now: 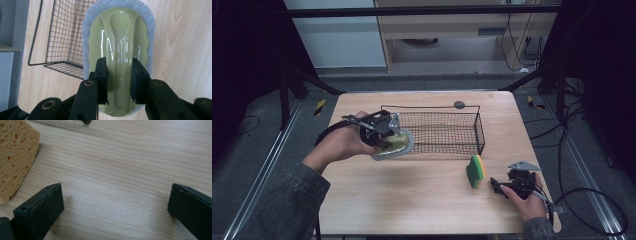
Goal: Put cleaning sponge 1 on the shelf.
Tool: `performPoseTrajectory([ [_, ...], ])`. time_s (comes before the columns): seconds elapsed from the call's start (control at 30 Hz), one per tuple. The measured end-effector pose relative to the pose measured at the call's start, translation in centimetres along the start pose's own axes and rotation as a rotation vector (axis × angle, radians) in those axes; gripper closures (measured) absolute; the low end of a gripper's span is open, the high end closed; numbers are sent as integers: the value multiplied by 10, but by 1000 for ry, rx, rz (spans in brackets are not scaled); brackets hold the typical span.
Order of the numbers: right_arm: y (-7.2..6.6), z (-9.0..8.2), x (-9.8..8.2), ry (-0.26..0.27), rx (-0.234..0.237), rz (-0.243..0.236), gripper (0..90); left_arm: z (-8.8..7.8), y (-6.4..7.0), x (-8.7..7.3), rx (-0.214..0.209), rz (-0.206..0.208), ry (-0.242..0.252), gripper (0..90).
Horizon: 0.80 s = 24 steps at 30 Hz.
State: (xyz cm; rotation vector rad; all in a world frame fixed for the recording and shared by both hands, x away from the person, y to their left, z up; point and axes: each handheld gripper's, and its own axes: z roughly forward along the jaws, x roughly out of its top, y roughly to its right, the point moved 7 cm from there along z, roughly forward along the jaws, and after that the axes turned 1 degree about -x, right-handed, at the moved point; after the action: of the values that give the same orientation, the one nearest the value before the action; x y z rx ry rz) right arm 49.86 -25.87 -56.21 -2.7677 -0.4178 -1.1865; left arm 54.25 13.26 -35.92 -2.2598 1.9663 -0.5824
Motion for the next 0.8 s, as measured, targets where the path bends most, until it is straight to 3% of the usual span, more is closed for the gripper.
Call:
performPoseTrajectory([
  [0.3,1,1,1,2,1,-7,5,3,-17,2,38,-17,2,707],
  [0.37,0,1,1,1,0,-5,5,3,-22,5,55,6,14,707],
  [0.53,0,1,1,2,4,-3,5,3,-29,8,60,9,16,707],
  [0.8,1,2,2,1,7,-7,5,10,-46,11,110,48,7,707],
])
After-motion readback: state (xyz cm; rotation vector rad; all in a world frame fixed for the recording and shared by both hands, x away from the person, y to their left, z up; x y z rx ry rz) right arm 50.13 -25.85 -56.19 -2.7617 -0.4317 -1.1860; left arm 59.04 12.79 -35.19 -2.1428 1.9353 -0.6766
